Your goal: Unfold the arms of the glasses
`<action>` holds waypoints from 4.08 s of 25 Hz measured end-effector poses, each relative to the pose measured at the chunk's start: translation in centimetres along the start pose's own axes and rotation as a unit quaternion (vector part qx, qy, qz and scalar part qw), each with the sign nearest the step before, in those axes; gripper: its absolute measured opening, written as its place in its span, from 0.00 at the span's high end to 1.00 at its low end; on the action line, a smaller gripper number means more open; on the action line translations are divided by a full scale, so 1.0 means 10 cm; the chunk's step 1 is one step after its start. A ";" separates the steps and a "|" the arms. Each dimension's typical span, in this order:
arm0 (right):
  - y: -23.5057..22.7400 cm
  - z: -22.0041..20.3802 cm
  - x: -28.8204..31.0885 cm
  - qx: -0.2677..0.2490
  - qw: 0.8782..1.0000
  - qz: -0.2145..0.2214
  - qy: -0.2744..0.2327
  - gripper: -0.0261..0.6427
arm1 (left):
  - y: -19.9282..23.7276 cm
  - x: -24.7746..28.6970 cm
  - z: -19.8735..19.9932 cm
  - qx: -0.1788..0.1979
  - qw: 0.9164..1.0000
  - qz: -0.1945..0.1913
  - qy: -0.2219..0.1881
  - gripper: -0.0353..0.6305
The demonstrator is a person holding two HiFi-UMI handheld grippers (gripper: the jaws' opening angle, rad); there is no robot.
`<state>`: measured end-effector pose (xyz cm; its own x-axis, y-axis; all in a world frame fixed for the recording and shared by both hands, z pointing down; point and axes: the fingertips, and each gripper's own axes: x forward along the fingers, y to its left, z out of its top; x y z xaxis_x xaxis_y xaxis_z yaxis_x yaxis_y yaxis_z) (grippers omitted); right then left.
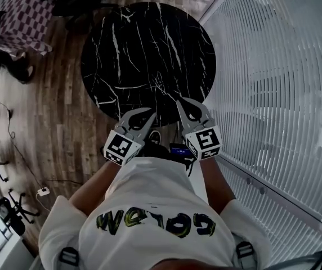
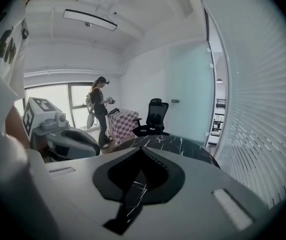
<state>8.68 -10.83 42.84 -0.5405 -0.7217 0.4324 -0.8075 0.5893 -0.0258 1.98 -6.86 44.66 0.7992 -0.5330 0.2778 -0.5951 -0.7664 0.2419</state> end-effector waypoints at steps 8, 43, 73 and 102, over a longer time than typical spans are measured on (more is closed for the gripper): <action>-0.26 -0.55 0.60 0.002 0.997 0.014 0.074 0.92 | 0.30 0.48 -0.51 0.000 0.999 0.006 0.042 0.91; -0.57 -2.32 1.83 0.084 0.965 0.020 0.247 0.85 | 1.10 1.47 -2.40 -0.065 0.975 0.047 0.208 0.82; -0.58 -2.47 1.91 0.087 0.958 0.010 0.271 0.95 | 1.15 1.62 -2.51 -0.074 0.970 0.048 0.228 0.82; -0.62 -2.50 1.86 0.056 0.957 0.007 0.284 0.95 | 1.86 1.14 -2.58 -0.043 0.960 0.104 0.255 0.82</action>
<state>9.55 -18.81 73.56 -0.3619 -0.3811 0.8508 -0.8379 0.5330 -0.1177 -2.20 -17.92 76.35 0.5305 -0.4102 0.7418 -0.7599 -0.6180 0.2017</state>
